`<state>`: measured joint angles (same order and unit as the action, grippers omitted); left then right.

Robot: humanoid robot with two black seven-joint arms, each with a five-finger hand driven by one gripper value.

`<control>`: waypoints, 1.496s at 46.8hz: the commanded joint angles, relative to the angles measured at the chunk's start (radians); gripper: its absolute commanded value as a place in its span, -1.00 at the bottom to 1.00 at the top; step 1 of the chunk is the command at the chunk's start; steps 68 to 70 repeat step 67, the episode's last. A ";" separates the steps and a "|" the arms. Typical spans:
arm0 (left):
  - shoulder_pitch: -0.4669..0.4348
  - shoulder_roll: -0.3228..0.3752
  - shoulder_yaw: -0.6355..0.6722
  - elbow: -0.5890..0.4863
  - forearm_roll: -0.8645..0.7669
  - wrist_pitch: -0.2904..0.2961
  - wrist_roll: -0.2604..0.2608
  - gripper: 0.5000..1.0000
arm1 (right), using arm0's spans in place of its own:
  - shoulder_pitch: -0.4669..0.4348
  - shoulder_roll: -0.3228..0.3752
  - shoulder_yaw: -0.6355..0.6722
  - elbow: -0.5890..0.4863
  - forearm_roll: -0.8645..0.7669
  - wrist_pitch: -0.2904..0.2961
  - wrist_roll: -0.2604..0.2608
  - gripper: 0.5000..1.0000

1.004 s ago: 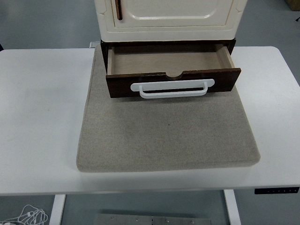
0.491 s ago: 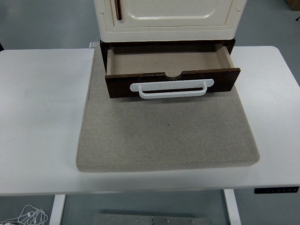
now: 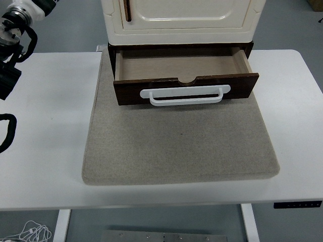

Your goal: Open the drawer under the combination cabinet

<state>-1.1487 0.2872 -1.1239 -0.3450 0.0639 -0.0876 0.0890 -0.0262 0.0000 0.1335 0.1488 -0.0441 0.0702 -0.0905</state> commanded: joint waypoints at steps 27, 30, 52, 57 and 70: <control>0.129 -0.052 -0.002 -0.002 -0.058 -0.095 -0.006 1.00 | -0.003 0.000 0.000 0.000 0.000 0.000 0.000 0.70; 0.132 -0.060 -0.002 -0.002 -0.065 -0.097 -0.008 1.00 | -0.004 0.000 -0.002 0.000 0.000 0.000 0.000 0.70; 0.133 -0.111 -0.007 -0.005 -0.142 -0.149 -0.028 1.00 | -0.009 0.000 -0.002 0.000 0.000 0.005 0.000 0.70; 0.132 -0.112 -0.005 -0.008 -0.157 -0.170 -0.029 1.00 | -0.008 0.000 0.003 0.000 0.001 0.006 0.000 0.70; 0.129 -0.111 -0.005 -0.009 -0.157 -0.185 -0.038 1.00 | -0.008 0.000 0.008 0.000 0.001 0.010 0.000 0.70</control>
